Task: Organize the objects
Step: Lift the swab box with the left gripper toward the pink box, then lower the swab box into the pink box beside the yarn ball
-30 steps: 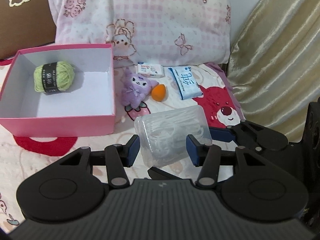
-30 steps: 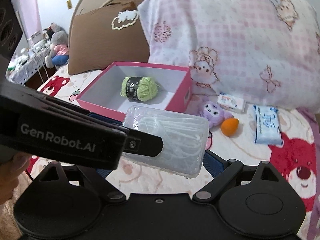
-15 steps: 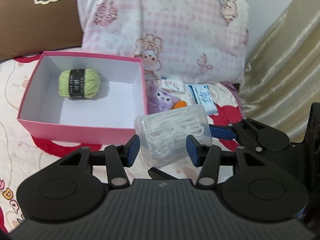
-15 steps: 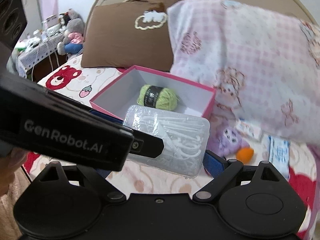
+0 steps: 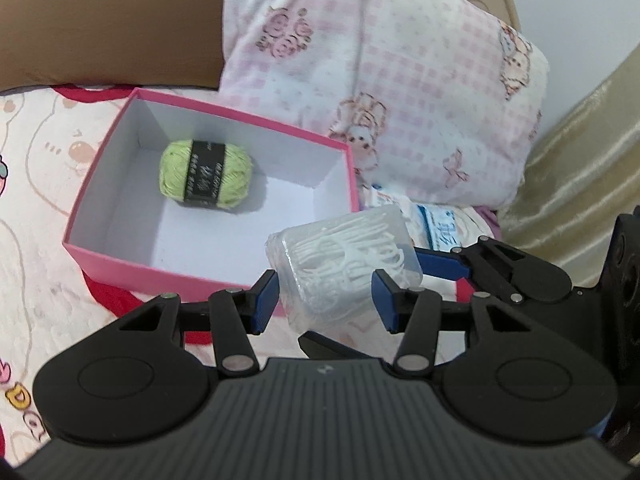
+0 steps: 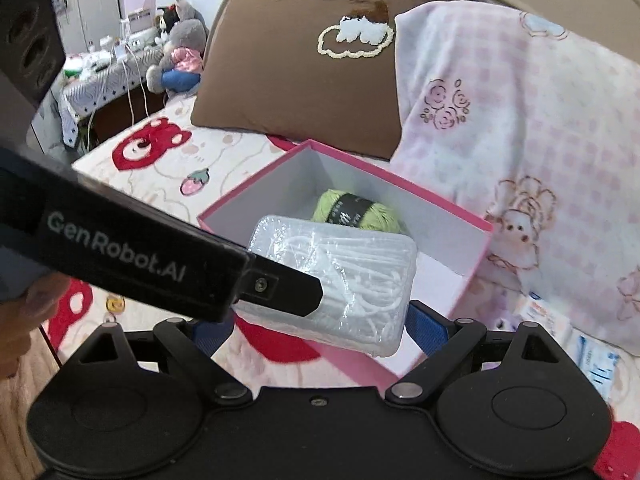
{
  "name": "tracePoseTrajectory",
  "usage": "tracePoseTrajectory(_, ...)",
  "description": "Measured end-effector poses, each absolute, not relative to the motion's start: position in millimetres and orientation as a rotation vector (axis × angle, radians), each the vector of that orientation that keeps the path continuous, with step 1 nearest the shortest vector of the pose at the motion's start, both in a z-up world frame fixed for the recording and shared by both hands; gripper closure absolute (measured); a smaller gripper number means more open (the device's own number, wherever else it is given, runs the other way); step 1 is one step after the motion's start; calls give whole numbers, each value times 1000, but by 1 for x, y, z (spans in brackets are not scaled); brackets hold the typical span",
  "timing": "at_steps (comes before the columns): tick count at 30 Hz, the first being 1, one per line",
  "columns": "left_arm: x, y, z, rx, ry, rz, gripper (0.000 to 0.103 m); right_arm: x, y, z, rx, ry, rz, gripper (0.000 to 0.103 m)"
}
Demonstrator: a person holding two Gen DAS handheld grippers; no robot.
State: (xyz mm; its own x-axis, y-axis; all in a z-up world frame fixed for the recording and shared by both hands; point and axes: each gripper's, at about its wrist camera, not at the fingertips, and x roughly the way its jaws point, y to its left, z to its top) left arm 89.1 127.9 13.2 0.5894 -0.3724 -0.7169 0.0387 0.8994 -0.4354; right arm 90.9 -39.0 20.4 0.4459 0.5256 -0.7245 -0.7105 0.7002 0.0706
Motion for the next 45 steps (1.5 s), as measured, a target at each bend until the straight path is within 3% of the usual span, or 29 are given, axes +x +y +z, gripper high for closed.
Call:
tracePoseTrajectory(10,128,162,-25,-454,926,-205,53,141,-17,-4,-153,855,828,9)
tracePoseTrajectory(14,138,174,-36,-460,909,-166,53,153,-14,-16,-126,895,816,25)
tracePoseTrajectory(21,150,194,-57,-497,893,-159,54,173,-10,-36,-37,951,788,42)
tracePoseTrajectory(36,200,193,-104,-419,955,-111,57,213,8,-97,87,1146,668,43)
tracePoseTrajectory(45,206,185,-117,-475,992,-144,57,217,3,-101,18,1143,625,43)
